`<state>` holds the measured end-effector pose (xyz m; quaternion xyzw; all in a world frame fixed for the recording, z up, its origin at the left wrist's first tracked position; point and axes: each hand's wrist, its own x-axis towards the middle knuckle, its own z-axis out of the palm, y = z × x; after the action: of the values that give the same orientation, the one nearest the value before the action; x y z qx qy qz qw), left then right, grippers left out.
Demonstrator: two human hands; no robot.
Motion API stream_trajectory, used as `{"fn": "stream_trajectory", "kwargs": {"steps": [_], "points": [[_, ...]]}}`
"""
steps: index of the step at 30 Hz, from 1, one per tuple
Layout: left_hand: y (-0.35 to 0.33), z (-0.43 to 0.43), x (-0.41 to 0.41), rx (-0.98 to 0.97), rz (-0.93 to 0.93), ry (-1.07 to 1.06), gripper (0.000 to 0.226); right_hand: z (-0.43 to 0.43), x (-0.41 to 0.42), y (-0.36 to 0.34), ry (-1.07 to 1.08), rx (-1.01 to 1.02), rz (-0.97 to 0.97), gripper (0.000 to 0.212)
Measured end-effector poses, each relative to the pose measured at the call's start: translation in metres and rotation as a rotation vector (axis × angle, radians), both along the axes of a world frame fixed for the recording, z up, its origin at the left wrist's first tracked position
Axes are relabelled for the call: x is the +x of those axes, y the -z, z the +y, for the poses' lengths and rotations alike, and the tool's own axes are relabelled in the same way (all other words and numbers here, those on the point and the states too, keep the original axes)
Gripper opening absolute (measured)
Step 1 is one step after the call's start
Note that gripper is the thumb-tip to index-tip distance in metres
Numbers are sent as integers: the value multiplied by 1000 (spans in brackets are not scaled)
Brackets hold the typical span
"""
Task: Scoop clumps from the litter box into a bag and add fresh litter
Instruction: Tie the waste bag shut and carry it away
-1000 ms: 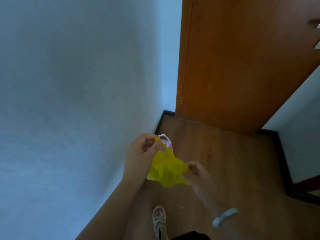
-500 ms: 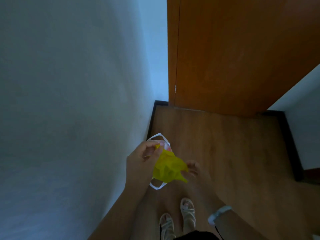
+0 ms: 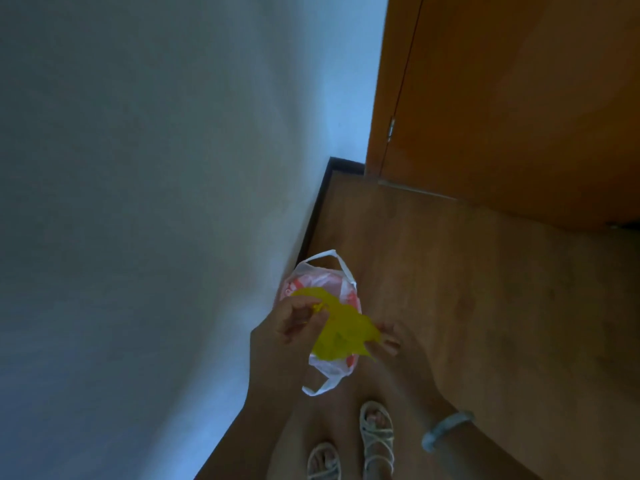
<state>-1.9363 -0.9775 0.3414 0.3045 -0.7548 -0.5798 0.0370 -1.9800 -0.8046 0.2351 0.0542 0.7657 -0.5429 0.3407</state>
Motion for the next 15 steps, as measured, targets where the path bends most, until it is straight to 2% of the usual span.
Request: {"fn": "stream_trajectory", "kwargs": {"steps": [3, 7, 15], "points": [[56, -5, -11, -4, -20, -19, 12, -12, -9, 60, 20, 43, 89, 30], [139, -9, -20, 35, -48, -85, 10, -29, -13, 136, 14, 74, 117, 28], [261, -39, -29, 16, -9, -172, 20, -65, -17, 256, -18, 49, 95, 28]]}}
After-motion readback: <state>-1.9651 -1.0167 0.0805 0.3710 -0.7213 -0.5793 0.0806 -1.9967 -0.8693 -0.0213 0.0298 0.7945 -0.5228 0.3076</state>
